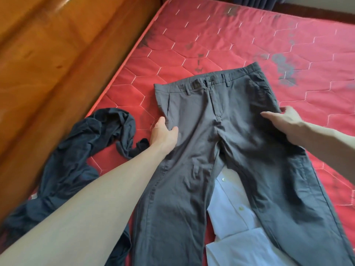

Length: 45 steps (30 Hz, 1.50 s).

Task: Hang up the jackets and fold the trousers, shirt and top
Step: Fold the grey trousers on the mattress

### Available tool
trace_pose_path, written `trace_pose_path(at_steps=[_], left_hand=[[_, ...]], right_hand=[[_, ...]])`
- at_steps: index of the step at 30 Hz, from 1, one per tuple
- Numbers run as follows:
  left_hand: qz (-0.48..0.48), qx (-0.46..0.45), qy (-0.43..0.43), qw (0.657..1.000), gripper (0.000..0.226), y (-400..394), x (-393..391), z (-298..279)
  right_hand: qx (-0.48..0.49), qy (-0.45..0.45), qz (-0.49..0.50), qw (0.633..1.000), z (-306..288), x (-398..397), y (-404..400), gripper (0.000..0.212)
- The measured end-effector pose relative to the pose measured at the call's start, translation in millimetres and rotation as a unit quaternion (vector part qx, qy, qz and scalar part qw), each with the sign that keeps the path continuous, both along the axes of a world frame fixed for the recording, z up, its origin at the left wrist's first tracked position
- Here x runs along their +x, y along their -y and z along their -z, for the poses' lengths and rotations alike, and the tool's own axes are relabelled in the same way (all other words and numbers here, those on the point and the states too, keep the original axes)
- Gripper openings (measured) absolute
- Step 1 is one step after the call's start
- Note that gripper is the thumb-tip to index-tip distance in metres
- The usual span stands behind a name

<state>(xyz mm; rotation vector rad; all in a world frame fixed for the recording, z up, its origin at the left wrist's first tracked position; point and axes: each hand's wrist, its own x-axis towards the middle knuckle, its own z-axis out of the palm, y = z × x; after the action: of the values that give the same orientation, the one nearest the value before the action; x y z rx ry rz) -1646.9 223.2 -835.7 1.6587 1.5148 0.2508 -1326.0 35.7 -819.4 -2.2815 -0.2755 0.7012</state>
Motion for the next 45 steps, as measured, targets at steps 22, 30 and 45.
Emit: trace_pose_path(at_steps=[22, 30, 45], left_hand=[[-0.043, -0.319, 0.236, 0.917, 0.016, 152.0, -31.0, -245.7], [-0.014, -0.353, 0.296, 0.888, 0.031, 211.4, -68.7, -410.5], [0.294, -0.249, 0.254, 0.887, 0.022, 302.2, -74.0, -611.0]], right_hand=[[0.194, -0.147, -0.023, 0.970, -285.4, -98.9, 154.3, 0.046], [0.259, -0.158, 0.040, 0.952, -443.6, -149.0, 272.8, 0.027], [0.251, -0.106, 0.050, 0.961, -629.7, -203.4, 432.9, 0.023]])
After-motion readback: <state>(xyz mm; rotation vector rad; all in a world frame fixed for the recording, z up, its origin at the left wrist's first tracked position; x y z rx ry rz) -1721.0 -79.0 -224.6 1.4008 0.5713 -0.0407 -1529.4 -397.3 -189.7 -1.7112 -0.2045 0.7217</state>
